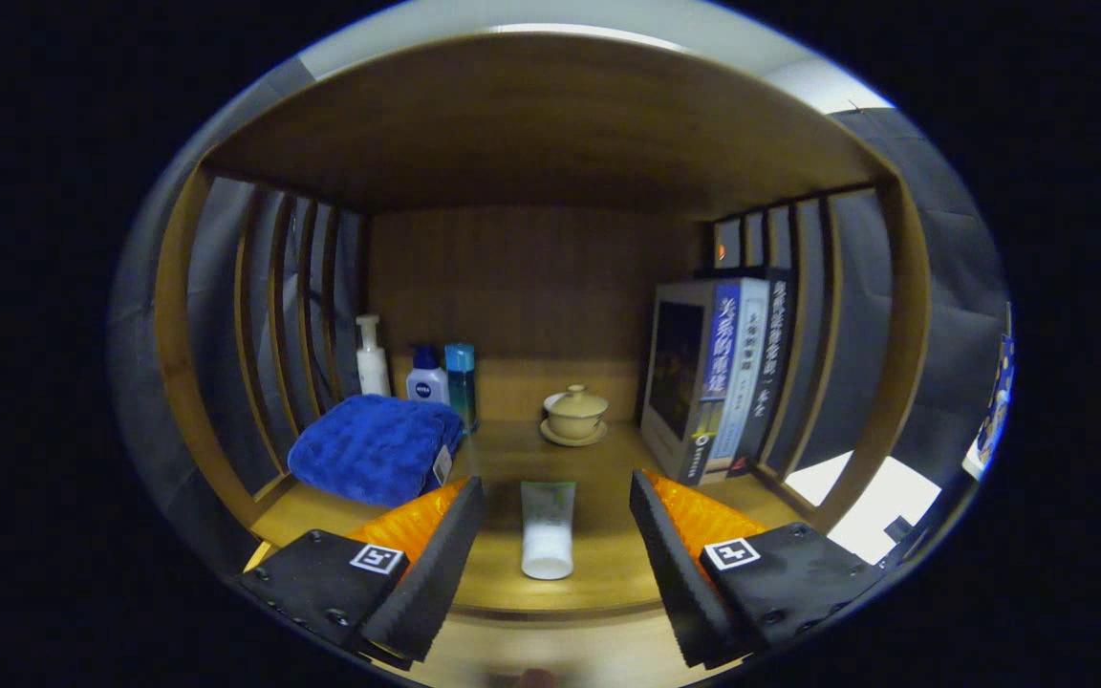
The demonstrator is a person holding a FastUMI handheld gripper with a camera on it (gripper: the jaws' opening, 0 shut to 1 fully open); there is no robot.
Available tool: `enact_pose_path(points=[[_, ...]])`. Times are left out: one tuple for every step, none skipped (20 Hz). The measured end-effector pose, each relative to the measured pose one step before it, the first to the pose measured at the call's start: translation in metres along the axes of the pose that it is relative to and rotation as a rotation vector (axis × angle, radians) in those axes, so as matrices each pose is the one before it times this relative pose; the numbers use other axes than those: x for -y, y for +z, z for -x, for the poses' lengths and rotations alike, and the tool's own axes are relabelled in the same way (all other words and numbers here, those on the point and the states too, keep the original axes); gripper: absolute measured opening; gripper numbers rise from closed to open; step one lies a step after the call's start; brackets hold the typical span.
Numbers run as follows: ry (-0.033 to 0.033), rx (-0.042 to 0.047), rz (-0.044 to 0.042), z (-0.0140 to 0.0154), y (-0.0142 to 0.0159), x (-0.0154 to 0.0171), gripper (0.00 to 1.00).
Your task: Pull open the drawer, take out the items inside it, and place them on the countertop above the cabinet.
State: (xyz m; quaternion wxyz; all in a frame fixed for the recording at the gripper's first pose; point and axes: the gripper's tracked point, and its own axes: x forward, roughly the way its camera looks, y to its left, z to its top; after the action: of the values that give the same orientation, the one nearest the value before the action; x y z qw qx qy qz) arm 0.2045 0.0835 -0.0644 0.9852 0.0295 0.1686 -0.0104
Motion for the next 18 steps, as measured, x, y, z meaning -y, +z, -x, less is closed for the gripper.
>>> enact_pose_path(points=[[-0.00240, 0.03777, -0.00157, 0.01296, 0.00921, 0.00009, 0.98], [-0.00651, 0.03744, 0.00646, 0.01393, 0.00854, 0.00239, 0.98], [-0.01077, 0.03445, 0.01165, 0.01297, 0.00703, 0.00301, 0.98], [-0.01039, 0.02703, 0.01196, 0.01387, 0.00598, 0.00367, 0.98], [-0.00563, 0.01562, 0.00861, 0.01345, 0.00273, 0.00167, 0.98], [-0.00260, 0.00653, 0.00283, 0.01247, 0.00177, 0.00096, 0.98], [-0.00111, 0.00835, 0.00292, 0.01108, 0.00180, -0.00083, 0.98], [-0.00211, 0.01109, -0.00081, 0.00975, 0.00225, 0.00016, 0.98], [0.00372, 0.01965, -0.00664, 0.00958, 0.00369, -0.00073, 0.98], [0.00765, 0.02146, -0.00881, 0.00984, 0.00386, -0.00170, 0.98], [0.00230, 0.01734, -0.00545, 0.01004, 0.00467, -0.00156, 0.98], [-0.00693, 0.00855, 0.00445, 0.00859, 0.00024, 0.00202, 0.98], [-0.00749, -0.00118, 0.00766, 0.00755, -0.00190, 0.00338, 0.98], [-0.00541, -0.00474, 0.00899, 0.00782, -0.00403, 0.00228, 0.98], [0.00120, -0.00069, 0.00359, 0.00854, -0.00414, -0.00053, 0.98], [0.00772, 0.00785, 0.00158, 0.00700, -0.00217, -0.00132, 0.98], [0.00871, 0.01068, -0.00121, 0.00791, 0.00033, -0.00289, 0.98], [0.00933, 0.00955, -0.00737, 0.00731, -0.00156, -0.00176, 0.98]])
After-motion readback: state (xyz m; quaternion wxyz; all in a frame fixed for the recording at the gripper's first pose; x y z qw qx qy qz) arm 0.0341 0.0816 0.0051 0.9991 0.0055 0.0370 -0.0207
